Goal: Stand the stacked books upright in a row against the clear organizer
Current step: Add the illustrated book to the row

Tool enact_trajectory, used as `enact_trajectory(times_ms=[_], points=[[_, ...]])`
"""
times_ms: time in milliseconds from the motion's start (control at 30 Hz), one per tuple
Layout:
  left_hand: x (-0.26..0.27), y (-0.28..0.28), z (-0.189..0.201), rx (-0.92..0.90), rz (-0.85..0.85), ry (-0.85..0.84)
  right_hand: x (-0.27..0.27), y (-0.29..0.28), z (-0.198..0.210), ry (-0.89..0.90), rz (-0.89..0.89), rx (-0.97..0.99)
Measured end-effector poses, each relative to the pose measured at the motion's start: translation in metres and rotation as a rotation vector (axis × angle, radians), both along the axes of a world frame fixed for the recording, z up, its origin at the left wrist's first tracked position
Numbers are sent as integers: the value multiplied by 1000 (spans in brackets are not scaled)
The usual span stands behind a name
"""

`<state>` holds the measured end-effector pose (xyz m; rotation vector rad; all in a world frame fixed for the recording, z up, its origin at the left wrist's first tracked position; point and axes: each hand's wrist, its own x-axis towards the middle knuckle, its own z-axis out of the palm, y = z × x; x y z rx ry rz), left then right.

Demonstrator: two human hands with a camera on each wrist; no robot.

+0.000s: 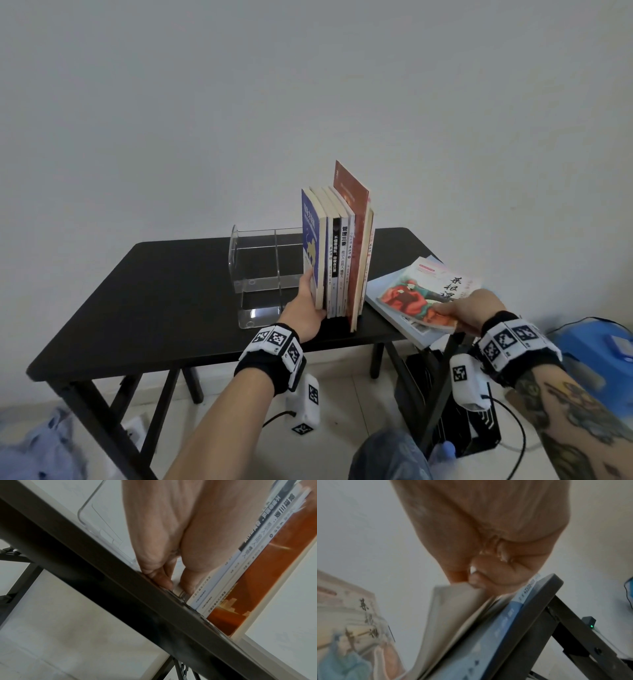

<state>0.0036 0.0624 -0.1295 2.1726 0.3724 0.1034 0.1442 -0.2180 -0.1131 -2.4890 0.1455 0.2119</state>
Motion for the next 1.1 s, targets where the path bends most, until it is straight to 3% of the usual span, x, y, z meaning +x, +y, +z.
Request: enact_trajectory(times_ms=[100, 300, 367, 433, 633, 767, 900, 1100], points=[[0, 1, 0, 4, 3, 0, -2, -5, 3, 129, -84, 375], [-1, 1, -1, 5, 4, -3, -13, -10, 11, 463, -90, 908], [0, 2, -3, 2, 0, 1, -22, -6, 23, 428, -73, 1026], [2, 4, -5, -4, -2, 7, -30, 2, 36, 256, -53, 1078], [9, 7, -9, -18, -13, 26, -65, 45, 88, -522, 71, 1065], [10, 9, -10, -59, -22, 40, -104, 77, 120, -830, 210, 1124], [13, 12, -14, -67, -28, 19, -134, 105, 127, -912, 369, 1062], [11, 9, -17, -126, -6, -26, -147, 143, 95, -757, 498, 481]])
